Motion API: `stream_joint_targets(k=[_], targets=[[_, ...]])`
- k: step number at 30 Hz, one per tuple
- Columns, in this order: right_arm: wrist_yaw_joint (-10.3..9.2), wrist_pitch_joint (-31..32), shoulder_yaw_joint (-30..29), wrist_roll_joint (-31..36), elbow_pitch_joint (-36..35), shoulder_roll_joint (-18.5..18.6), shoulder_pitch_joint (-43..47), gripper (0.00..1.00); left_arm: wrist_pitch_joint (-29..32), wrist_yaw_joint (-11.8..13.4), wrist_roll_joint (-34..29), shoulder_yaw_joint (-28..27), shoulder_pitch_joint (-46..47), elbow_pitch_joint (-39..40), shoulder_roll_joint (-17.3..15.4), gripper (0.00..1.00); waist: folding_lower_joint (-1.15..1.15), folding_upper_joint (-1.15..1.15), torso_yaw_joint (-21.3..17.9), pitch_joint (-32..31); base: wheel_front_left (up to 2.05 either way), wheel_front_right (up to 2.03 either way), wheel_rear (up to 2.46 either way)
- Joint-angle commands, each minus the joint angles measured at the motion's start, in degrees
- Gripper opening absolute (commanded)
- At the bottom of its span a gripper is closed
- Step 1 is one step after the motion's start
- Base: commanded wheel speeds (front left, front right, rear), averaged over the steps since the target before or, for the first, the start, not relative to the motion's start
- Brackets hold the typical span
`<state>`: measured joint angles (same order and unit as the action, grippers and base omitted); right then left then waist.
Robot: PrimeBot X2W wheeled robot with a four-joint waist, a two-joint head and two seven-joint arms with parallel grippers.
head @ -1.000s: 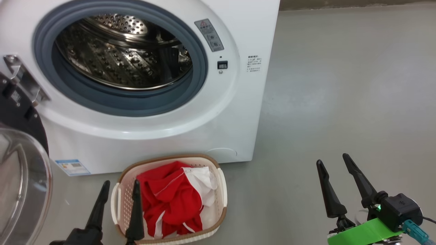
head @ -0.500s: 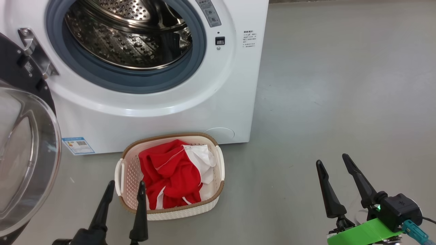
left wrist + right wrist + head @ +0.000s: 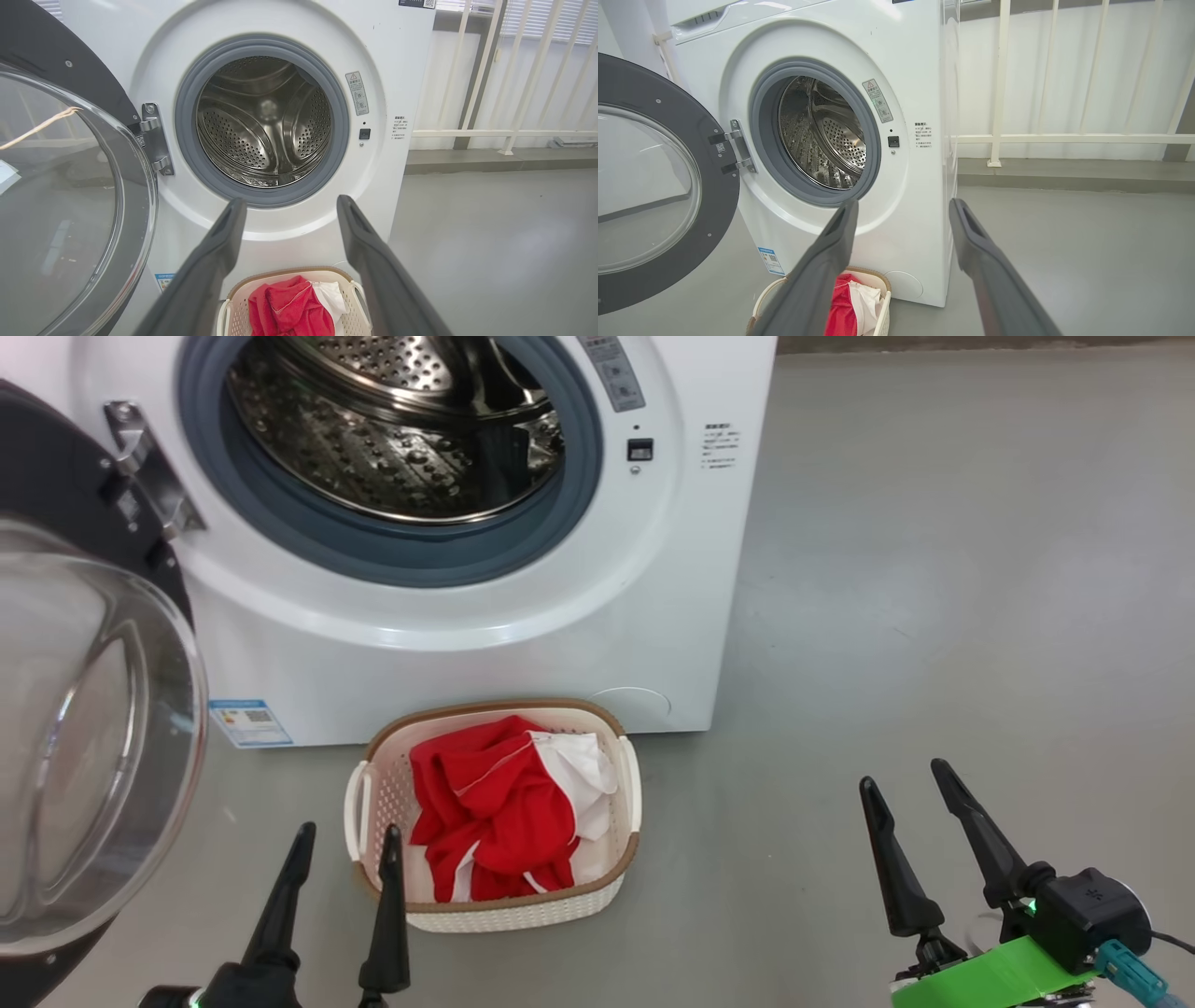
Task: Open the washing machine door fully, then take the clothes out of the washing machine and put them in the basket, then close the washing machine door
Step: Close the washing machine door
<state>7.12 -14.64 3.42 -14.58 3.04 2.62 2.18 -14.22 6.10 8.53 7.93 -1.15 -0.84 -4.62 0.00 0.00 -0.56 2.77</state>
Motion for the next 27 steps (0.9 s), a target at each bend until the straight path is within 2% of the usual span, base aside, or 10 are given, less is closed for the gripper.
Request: stream_joint_targets(k=[1,27], targets=[[0.36,-0.36,1.66,0.24,-1.62,0.26,-1.19,1.00,-0.52,0.57,-0.52,-1.53,1.52,1.91,-0.66,1.00,0.00,0.00,1.12,-0.19,0.00,0.00,0.00],[0.36,0.11,4.01,0.33,-1.16,0.26,-1.02,1.00,0.66,3.98,-1.06,-1.60,-1.19,4.76,-1.27,1.00,0.00,0.00,18.59,-4.23,0.00,0.00,0.00]])
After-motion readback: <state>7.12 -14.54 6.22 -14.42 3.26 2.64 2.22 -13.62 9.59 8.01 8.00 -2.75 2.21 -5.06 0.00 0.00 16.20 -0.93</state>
